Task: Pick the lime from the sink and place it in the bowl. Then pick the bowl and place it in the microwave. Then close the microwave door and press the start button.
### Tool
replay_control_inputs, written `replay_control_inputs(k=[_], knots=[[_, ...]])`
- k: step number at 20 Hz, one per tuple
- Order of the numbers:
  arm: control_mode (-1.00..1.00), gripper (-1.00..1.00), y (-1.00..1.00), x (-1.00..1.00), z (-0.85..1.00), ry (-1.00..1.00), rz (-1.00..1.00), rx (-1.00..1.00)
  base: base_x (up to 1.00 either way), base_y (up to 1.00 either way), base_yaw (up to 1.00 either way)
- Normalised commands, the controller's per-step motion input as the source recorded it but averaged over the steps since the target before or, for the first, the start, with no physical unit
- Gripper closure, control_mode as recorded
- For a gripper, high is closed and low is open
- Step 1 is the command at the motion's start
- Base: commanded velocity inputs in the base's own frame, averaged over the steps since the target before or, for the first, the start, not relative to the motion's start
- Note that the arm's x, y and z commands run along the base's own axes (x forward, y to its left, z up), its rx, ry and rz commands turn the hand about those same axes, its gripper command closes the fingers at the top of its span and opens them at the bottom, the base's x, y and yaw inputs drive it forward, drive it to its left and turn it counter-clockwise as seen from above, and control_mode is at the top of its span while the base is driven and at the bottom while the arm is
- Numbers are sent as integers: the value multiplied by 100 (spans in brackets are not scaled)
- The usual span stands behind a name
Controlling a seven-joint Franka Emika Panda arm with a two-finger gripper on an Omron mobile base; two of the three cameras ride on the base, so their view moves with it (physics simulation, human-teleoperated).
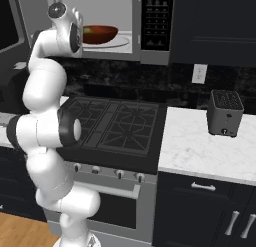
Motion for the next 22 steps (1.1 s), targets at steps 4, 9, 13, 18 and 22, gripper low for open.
replay_control_inputs(k=[4,9,13,18,22], knots=[[-100,-100,0,-100,-20,-19,0,0,0,0,0],[-100,-100,0,-100,-36,-11,0,0,0,0,0],[-100,-100,0,-100,-57,-3,0,0,0,0,0],[-100,-100,7,-100,-64,0,0,0,0,0,0],[-100,-100,24,-100,-64,0,0,0,0,0,0]])
